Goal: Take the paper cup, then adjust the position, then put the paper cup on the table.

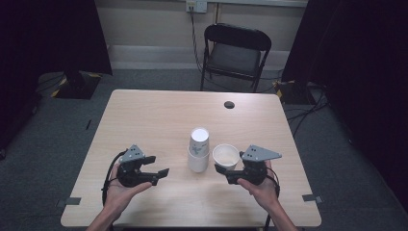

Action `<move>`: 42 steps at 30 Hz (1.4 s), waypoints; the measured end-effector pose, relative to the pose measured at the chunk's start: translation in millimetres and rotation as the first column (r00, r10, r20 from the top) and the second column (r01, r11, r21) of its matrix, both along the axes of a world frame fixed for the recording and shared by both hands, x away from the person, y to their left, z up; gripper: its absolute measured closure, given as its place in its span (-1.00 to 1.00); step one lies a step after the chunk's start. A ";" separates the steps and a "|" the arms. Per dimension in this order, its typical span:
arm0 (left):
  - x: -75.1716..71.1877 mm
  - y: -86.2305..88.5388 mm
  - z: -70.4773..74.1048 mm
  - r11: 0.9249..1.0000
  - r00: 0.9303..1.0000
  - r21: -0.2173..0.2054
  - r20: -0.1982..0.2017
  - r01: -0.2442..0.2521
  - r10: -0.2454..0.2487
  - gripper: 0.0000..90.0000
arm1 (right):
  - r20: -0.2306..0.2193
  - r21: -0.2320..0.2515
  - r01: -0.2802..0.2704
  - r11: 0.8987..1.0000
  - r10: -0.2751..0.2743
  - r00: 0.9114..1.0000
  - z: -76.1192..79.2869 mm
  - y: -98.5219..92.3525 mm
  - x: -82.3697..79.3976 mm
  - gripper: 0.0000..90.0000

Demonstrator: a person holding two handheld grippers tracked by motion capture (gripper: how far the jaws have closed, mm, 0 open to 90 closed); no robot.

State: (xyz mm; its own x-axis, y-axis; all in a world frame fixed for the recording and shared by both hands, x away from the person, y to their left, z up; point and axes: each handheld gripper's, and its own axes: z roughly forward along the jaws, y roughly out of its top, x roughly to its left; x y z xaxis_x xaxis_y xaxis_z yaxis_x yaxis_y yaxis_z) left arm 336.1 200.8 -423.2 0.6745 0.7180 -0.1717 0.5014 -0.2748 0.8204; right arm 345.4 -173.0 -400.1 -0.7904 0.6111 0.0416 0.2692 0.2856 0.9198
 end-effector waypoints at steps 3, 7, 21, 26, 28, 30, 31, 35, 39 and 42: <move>1.4 11.8 -4.7 0.999 0.999 0.002 -0.006 -0.036 0.036 -0.49 | 0.007 -0.005 0.037 0.999 -0.037 0.999 0.2 -4.3 3.4 -0.33; 8.7 25.9 -11.7 0.996 0.996 0.014 -0.023 -0.092 0.092 -0.53 | 0.011 -0.019 0.072 0.997 -0.072 0.997 -0.7 -8.2 9.6 -0.33; 13.9 63.1 -40.5 0.990 0.990 0.055 -0.055 -0.127 0.130 -0.58 | 0.006 -0.043 0.211 0.976 -0.211 0.977 -9.4 -22.0 44.9 -0.34; 19.5 75.4 -54.8 0.980 0.978 0.074 -0.084 -0.184 0.189 -0.55 | -0.006 -0.041 0.236 0.971 -0.236 0.972 -14.3 -26.5 58.8 -0.34; 20.8 76.2 -58.5 0.970 0.976 0.141 -0.066 -0.197 0.208 -0.55 | -0.021 -0.044 0.250 0.967 -0.251 0.968 -18.0 -27.2 66.3 -0.34; 22.9 77.1 -62.1 0.970 0.972 0.137 -0.092 -0.203 0.216 -0.55 | -0.033 -0.045 0.259 0.965 -0.260 0.965 -21.9 -27.1 73.3 -0.34; 23.7 76.7 -64.0 0.970 0.971 0.139 -0.102 -0.199 0.214 -0.55 | -0.036 -0.047 0.265 0.963 -0.267 0.963 -23.4 -27.0 76.0 -0.34; 22.6 72.9 -70.0 0.961 0.966 0.161 -0.090 -0.225 0.242 -0.44 | -0.054 -0.045 0.280 0.959 -0.283 0.958 -29.8 -27.8 84.0 -0.34; 23.8 67.6 -73.7 0.951 0.971 0.210 -0.027 -0.228 0.239 -0.48 | -0.079 -0.047 0.289 0.956 -0.292 0.953 -38.1 -29.6 91.0 -0.34; 24.7 66.4 -77.4 0.948 0.970 0.214 0.006 -0.237 0.241 -0.56 | -0.086 -0.059 0.295 0.954 -0.299 0.950 -44.7 -29.6 94.3 -0.34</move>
State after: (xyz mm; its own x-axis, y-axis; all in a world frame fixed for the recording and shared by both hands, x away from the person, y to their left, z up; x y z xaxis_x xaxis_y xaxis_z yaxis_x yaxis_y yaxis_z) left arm 360.8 267.3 -500.7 0.4767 0.8790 -0.0103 0.5896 -0.3109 0.7455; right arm 439.7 -202.6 -444.8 -0.5667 0.8207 0.0734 0.4321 0.2201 0.8745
